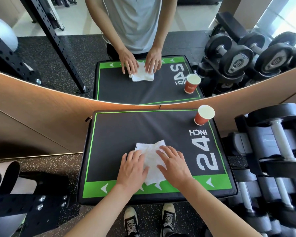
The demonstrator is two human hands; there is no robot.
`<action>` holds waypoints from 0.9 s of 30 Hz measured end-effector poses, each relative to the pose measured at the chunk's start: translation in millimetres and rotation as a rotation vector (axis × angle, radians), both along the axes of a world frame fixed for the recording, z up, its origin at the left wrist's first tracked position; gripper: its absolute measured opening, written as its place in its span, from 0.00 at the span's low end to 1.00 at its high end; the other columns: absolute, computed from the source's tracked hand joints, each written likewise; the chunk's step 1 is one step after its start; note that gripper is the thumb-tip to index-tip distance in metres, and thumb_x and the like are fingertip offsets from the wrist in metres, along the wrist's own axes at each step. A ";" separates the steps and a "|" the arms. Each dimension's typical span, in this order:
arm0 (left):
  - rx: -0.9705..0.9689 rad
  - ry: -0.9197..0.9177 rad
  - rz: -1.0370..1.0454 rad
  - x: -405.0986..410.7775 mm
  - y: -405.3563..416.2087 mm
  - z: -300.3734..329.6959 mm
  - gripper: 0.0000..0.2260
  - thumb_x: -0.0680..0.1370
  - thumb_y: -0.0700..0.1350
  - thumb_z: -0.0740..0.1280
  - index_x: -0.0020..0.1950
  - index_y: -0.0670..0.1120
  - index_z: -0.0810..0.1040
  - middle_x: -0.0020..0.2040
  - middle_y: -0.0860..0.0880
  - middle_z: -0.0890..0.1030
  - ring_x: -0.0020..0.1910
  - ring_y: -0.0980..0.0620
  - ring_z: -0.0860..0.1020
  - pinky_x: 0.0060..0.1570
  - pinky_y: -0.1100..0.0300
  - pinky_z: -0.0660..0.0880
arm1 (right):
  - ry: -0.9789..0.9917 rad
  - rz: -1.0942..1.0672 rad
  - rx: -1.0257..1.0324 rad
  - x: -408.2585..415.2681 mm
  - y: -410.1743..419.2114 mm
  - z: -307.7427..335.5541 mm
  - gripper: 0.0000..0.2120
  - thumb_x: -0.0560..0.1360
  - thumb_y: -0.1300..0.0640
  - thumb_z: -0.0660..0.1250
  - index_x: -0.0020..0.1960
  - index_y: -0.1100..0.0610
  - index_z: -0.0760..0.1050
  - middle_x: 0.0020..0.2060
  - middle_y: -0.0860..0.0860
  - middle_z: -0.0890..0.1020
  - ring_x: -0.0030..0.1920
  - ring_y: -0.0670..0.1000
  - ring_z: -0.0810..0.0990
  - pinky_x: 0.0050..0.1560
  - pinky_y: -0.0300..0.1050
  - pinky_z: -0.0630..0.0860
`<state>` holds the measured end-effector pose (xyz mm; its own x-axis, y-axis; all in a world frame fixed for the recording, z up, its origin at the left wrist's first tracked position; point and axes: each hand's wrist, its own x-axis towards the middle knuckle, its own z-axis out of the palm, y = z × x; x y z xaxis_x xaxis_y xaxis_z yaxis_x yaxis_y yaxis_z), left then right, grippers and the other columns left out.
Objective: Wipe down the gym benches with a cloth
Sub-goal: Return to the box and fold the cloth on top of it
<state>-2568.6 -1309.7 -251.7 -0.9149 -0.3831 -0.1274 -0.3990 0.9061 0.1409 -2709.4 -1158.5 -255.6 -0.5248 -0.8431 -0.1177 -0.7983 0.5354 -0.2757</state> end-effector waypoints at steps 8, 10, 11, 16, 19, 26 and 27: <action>0.014 -0.028 0.043 24.2 -18.4 -8.4 0.21 0.84 0.56 0.63 0.77 0.54 0.73 0.82 0.52 0.66 0.81 0.45 0.64 0.73 0.37 0.67 | -0.084 0.064 0.105 5.9 -22.1 -18.3 0.30 0.85 0.41 0.56 0.84 0.45 0.51 0.84 0.43 0.44 0.84 0.49 0.43 0.79 0.60 0.53; -0.003 -0.036 0.122 16.8 -22.9 -4.8 0.20 0.83 0.49 0.66 0.76 0.52 0.73 0.82 0.50 0.65 0.81 0.43 0.63 0.73 0.36 0.67 | -0.081 0.048 0.134 8.6 -38.7 -19.7 0.31 0.85 0.41 0.55 0.84 0.46 0.49 0.84 0.44 0.43 0.84 0.51 0.42 0.79 0.61 0.52; 0.000 -0.036 0.147 12.5 -24.8 -3.1 0.21 0.82 0.45 0.66 0.76 0.51 0.73 0.83 0.48 0.64 0.82 0.42 0.62 0.73 0.35 0.66 | -0.081 0.040 0.139 9.4 -48.2 -19.2 0.31 0.85 0.41 0.55 0.84 0.47 0.49 0.84 0.45 0.43 0.84 0.52 0.42 0.79 0.62 0.52; 0.090 -0.026 0.068 19.6 -30.9 -6.8 0.25 0.84 0.54 0.60 0.81 0.52 0.66 0.84 0.52 0.59 0.84 0.50 0.55 0.77 0.41 0.62 | -0.062 0.090 0.138 9.1 -82.7 -12.9 0.31 0.86 0.40 0.54 0.84 0.50 0.49 0.84 0.47 0.44 0.84 0.52 0.43 0.79 0.62 0.53; 0.091 -0.006 0.096 44.2 -41.4 -9.2 0.28 0.83 0.58 0.63 0.82 0.52 0.65 0.84 0.53 0.59 0.84 0.51 0.57 0.75 0.40 0.66 | -0.068 0.140 0.095 17.0 -79.3 -14.4 0.32 0.84 0.42 0.58 0.84 0.49 0.51 0.84 0.47 0.46 0.84 0.50 0.44 0.80 0.61 0.53; 0.095 -0.005 0.137 74.6 -77.3 -16.5 0.27 0.85 0.58 0.61 0.84 0.55 0.62 0.85 0.56 0.55 0.85 0.54 0.50 0.79 0.40 0.60 | -0.089 0.129 0.083 53.9 -90.6 -27.3 0.30 0.86 0.43 0.54 0.84 0.49 0.52 0.84 0.45 0.46 0.83 0.49 0.41 0.82 0.61 0.49; 0.109 -0.010 0.142 75.9 -85.3 -18.0 0.27 0.85 0.57 0.60 0.84 0.55 0.60 0.86 0.57 0.53 0.85 0.55 0.48 0.80 0.40 0.58 | -0.085 0.128 0.077 55.8 -98.9 -26.5 0.30 0.86 0.43 0.54 0.84 0.49 0.52 0.84 0.45 0.46 0.84 0.49 0.42 0.82 0.61 0.49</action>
